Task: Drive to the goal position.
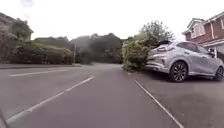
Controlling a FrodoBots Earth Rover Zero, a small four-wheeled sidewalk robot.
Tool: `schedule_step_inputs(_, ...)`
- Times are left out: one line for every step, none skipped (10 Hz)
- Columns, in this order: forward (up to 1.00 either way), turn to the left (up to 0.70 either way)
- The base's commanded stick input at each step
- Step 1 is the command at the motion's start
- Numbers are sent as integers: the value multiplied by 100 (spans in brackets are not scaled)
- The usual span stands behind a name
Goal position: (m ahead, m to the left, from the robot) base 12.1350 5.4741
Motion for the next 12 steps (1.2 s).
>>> schedule_step_inputs(100,0)
schedule_step_inputs(100,0)
schedule_step_inputs(100,0)
schedule_step_inputs(100,0)
schedule_step_inputs(100,0)
schedule_step_inputs(100,23)
schedule_step_inputs(100,39)
schedule_step_inputs(100,36)
schedule_step_inputs(100,0)
schedule_step_inputs(100,0)
schedule_step_inputs(100,0)
schedule_step_inputs(100,0)
